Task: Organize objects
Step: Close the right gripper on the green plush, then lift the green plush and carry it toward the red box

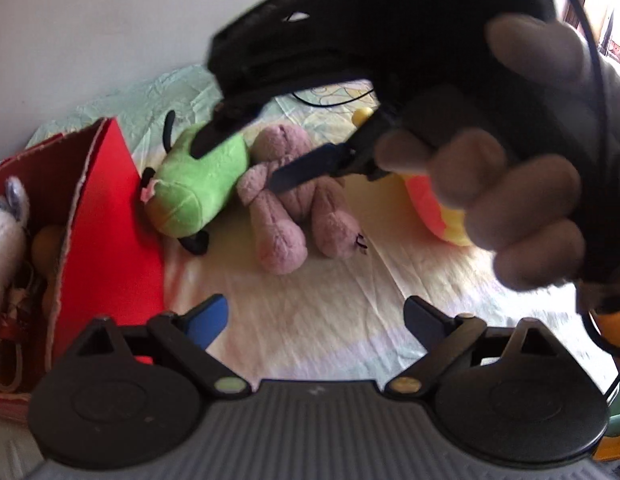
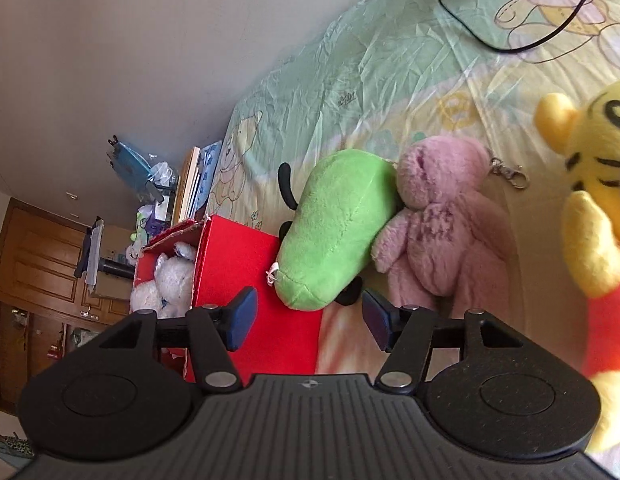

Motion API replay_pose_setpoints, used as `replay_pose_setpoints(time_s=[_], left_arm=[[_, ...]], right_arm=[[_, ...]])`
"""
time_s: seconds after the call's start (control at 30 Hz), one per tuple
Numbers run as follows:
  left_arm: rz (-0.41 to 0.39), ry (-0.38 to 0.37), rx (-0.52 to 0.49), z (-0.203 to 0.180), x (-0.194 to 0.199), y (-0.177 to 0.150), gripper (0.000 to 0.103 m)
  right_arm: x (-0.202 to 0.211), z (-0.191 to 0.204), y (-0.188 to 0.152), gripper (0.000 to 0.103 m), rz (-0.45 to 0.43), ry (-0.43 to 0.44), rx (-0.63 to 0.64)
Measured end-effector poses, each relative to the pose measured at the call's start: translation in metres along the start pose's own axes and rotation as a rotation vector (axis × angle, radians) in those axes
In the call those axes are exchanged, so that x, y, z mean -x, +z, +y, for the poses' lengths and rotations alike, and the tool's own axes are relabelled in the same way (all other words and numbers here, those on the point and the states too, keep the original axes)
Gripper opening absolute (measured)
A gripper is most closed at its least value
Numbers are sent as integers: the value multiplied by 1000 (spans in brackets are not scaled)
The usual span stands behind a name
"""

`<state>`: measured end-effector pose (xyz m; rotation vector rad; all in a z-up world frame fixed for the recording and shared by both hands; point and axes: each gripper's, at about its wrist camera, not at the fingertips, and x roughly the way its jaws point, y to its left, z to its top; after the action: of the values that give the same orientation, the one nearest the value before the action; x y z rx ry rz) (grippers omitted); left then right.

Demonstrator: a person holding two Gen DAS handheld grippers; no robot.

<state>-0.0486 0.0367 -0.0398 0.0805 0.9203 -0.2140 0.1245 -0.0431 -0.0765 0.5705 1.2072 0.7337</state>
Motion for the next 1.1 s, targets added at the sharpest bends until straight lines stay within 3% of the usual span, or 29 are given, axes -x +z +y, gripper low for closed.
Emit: replay_pose_setpoints(time_s=[0.2, 0.33, 0.6, 0.9, 1.1], left_arm=[[45, -37, -43, -3, -4, -16, 95], [37, -18, -74, -1, -1, -17, 95], [27, -95, -49, 14, 15, -13, 95], [59, -201, -15, 13, 39, -29, 95], [90, -257, 37, 11, 27, -41, 95]], right_arm=[[-44, -10, 7, 68, 49, 1, -132], [-50, -17, 3, 57, 82, 31, -155], [-3, -28, -19, 54, 157, 109, -62], [48, -63, -90, 54, 281, 139, -46], [79, -75, -99, 59, 185, 43, 2]])
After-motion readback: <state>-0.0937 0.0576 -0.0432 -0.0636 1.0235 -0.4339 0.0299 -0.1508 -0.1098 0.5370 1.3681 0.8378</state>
